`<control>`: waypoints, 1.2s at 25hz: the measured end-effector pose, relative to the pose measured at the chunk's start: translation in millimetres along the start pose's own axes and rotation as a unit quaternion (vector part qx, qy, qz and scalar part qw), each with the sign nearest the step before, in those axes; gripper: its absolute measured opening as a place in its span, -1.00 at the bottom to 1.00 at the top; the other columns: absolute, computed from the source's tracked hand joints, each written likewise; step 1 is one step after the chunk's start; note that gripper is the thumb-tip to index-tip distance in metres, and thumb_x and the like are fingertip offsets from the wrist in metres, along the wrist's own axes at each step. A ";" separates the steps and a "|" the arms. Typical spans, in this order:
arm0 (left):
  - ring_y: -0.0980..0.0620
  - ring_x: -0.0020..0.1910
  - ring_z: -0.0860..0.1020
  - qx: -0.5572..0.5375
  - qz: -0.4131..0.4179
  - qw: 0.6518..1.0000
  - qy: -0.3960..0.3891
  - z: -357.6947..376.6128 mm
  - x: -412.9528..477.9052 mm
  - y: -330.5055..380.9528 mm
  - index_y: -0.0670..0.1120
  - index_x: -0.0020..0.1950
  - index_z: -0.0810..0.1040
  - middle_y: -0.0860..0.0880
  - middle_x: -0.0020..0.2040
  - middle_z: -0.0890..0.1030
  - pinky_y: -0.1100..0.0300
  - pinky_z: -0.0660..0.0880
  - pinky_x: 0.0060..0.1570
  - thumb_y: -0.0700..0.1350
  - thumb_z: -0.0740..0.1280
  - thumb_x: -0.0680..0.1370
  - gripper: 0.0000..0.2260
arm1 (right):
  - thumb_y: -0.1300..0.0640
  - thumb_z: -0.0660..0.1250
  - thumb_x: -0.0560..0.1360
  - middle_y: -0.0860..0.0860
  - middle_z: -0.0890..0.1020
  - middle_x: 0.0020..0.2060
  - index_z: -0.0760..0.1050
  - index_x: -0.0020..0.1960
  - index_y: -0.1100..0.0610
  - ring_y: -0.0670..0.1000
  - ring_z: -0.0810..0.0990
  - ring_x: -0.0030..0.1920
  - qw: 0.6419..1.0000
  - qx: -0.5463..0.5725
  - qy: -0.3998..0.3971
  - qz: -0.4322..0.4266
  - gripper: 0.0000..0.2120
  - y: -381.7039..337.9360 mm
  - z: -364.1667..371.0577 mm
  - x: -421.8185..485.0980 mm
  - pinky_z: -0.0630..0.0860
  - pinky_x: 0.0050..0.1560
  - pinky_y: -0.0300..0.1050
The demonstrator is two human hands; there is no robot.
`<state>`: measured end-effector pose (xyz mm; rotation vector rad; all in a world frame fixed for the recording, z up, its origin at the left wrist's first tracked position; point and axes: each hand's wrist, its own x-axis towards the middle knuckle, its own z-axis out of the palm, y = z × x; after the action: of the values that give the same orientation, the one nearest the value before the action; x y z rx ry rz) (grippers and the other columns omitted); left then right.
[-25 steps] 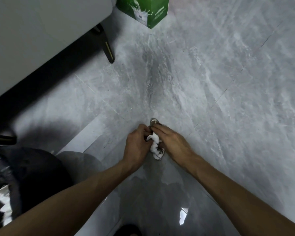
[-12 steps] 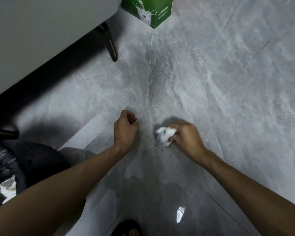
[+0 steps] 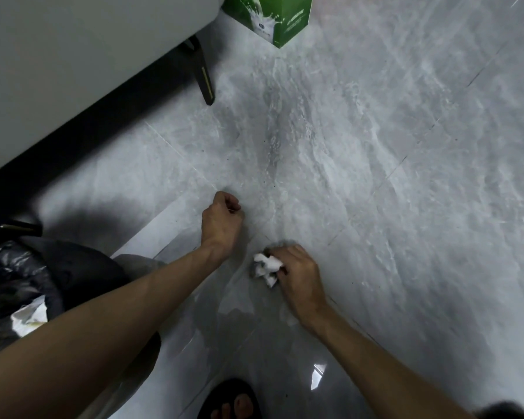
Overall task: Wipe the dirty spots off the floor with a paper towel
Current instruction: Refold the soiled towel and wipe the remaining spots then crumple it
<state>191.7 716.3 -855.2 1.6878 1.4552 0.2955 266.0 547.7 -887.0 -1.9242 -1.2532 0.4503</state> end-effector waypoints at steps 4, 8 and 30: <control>0.13 -0.23 0.53 -0.019 -0.008 1.000 -0.011 -9.1 -1.4 7.6 -0.04 -0.01 0.49 0.03 -0.11 0.58 0.34 0.41 -0.27 -0.23 0.27 0.49 -0.86 | 0.37 0.42 0.33 0.08 0.70 -0.20 0.68 -0.09 0.20 0.06 0.64 -0.16 0.997 0.034 -0.066 0.032 -0.81 -19.9 14.7 -1.8 0.52 -0.11 -0.07; -0.04 -0.12 0.61 -0.070 -0.040 0.996 -0.036 -38.5 3.2 28.2 -0.04 -0.03 0.51 -0.07 -0.06 0.63 0.09 0.59 -0.07 -0.21 0.30 0.47 -0.88 | 0.37 0.42 0.35 -0.13 0.69 -0.27 0.67 -0.07 0.07 -0.11 0.65 -0.21 0.944 0.215 -0.065 0.241 -0.73 -49.1 3.7 37.7 0.54 -0.24 -0.31; -0.05 -0.23 0.62 0.107 0.019 0.994 -0.022 -329.0 -68.8 38.1 -0.09 -0.03 0.56 -0.05 -0.17 0.63 0.07 0.58 -0.12 -0.16 0.33 0.49 -0.92 | 0.18 0.54 0.34 0.00 0.68 -0.10 0.61 0.13 0.12 -0.15 0.60 -0.17 0.892 0.039 -0.412 -0.182 -0.63 -315.6 53.4 108.8 0.50 -0.07 -0.34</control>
<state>-20.9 803.9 -607.1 1.8829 1.4656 0.1245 88.1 732.2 -666.5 -1.3863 -2.0383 1.1655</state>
